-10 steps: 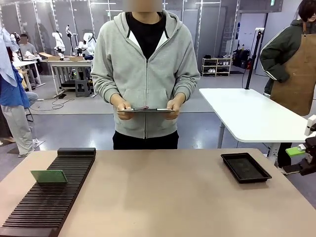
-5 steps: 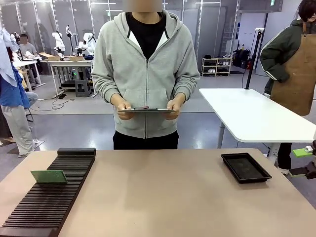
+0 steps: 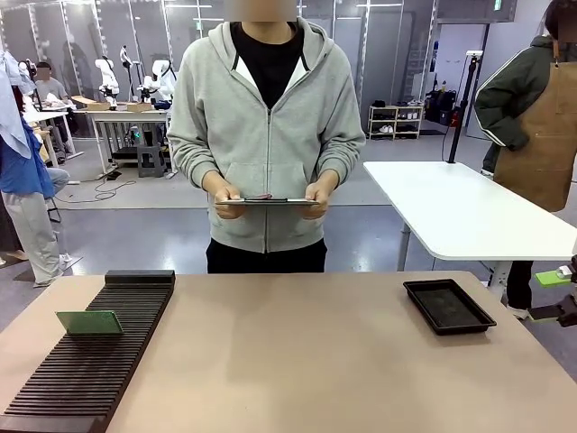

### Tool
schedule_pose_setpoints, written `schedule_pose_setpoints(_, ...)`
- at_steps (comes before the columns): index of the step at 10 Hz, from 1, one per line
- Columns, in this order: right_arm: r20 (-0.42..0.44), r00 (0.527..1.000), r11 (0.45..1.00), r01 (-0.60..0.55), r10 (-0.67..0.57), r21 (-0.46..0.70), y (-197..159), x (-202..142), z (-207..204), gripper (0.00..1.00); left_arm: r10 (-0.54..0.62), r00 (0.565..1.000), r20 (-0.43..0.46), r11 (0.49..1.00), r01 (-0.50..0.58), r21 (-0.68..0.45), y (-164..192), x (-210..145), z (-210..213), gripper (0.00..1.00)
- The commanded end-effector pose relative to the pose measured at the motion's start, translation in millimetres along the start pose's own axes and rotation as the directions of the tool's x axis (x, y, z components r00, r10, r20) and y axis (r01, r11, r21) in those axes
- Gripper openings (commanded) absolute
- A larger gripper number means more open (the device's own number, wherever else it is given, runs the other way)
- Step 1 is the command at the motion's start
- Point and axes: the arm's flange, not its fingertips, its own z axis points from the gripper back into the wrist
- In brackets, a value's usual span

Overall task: Inspect the PCB.
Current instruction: Pick up the Blank PCB and present it to the human.

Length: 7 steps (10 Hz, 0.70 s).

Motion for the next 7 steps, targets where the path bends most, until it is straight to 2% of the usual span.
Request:
schedule_pose_setpoints(1, -0.005, 1.0, 1.0, -0.003, 0.002, -0.004, 0.6, 1.1, 0.2, 1.0, -0.008, 1.0, 0.01, 1.0, 0.008, -0.018, -0.9, -1.6, -1.2, 1.0)
schedule_pose_setpoints(3, -0.005, 1.0, 1.0, -0.003, 0.002, -0.004, 0.6, 1.1, 0.2, 1.0, 0.0, 1.0, -0.002, 1.0, 0.0, -0.001, 0.1, 0.3, -0.7, 1.0)
schedule_pose_setpoints(4, -0.005, 1.0, 1.0, -0.003, 0.002, -0.004, 0.6, 1.1, 0.2, 1.0, -0.147, 0.98, -0.131, 0.976, 0.166, 0.142, -21.9, 12.1, -16.9, 1.0)
schedule_pose_setpoints(5, -0.005, 1.0, 1.0, -0.003, 0.002, -0.004, 0.6, 1.1, 0.2, 1.0, -0.209, 0.935, -0.286, 0.931, 0.28, 0.232, -35.5, 26.8, -40.0, 1.0)
schedule_pose_setpoints(6, -0.005, 1.0, 1.0, -0.003, 0.002, -0.004, 0.6, 1.1, 0.2, 1.0, -0.27, 0.862, -0.428, 0.88, 0.402, 0.255, -40.5, 38.2, -59.8, 1.0)
schedule_pose_setpoints(7, -0.005, 1.0, 1.0, -0.003, 0.002, -0.004, 0.6, 1.1, 0.2, 1.0, -0.326, 0.748, -0.578, 0.805, 0.54, 0.245, -46.4, 46.2, -79.1, 1.0)
